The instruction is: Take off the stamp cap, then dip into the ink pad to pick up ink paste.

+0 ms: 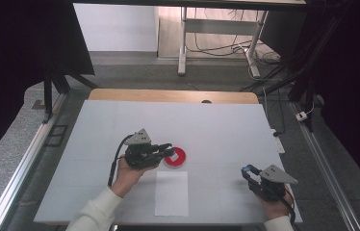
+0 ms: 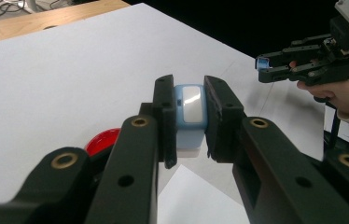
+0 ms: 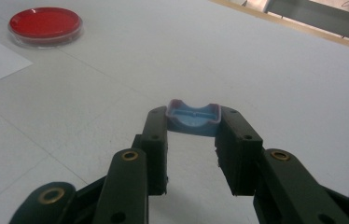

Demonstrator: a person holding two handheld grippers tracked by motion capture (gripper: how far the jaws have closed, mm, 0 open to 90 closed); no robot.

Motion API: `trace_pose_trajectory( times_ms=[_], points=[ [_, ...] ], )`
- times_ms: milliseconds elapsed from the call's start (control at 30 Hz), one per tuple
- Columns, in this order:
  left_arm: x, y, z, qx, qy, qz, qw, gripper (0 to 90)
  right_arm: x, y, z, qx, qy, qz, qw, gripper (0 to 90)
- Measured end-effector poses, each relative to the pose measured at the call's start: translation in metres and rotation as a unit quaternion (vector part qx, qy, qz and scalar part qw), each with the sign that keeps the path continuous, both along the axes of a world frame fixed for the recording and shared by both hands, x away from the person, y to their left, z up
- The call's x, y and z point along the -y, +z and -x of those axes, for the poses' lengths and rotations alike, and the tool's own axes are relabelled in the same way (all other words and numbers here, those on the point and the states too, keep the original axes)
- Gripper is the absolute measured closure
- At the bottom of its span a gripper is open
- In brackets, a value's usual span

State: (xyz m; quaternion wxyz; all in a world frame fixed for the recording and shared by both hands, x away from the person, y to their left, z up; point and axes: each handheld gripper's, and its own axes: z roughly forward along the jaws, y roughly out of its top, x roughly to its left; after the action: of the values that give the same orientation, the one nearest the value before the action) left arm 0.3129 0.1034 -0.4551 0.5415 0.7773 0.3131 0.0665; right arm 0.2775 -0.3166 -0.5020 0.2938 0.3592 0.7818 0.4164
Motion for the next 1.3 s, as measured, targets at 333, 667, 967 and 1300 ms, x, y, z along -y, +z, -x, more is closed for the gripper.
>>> trace_pose_trajectory(
  times_ms=[333, 667, 967, 1300],
  points=[
    [0.002, -0.001, 0.0, 0.008, 0.006, -0.019, 0.9998, 75.1, -0.004, -0.001, -0.001, -0.002, 0.005, 0.007, 1.0, 65.2],
    [0.006, -0.01, -0.01, 0.012, 0.022, -0.056, 0.9981, 75.1, -0.003, -0.001, -0.002, 0.001, 0.007, 0.004, 1.0, 65.2],
    [0.012, -0.016, -0.018, 0.015, 0.027, -0.083, 0.9961, 75.1, -0.005, -0.001, -0.002, 0.004, 0.005, 0.006, 1.0, 65.2],
    [0.021, -0.023, -0.027, 0.012, 0.026, -0.105, 0.994, 75.1, -0.004, -0.002, -0.002, 0.002, 0.004, 0.008, 1.0, 65.2]
  ],
)
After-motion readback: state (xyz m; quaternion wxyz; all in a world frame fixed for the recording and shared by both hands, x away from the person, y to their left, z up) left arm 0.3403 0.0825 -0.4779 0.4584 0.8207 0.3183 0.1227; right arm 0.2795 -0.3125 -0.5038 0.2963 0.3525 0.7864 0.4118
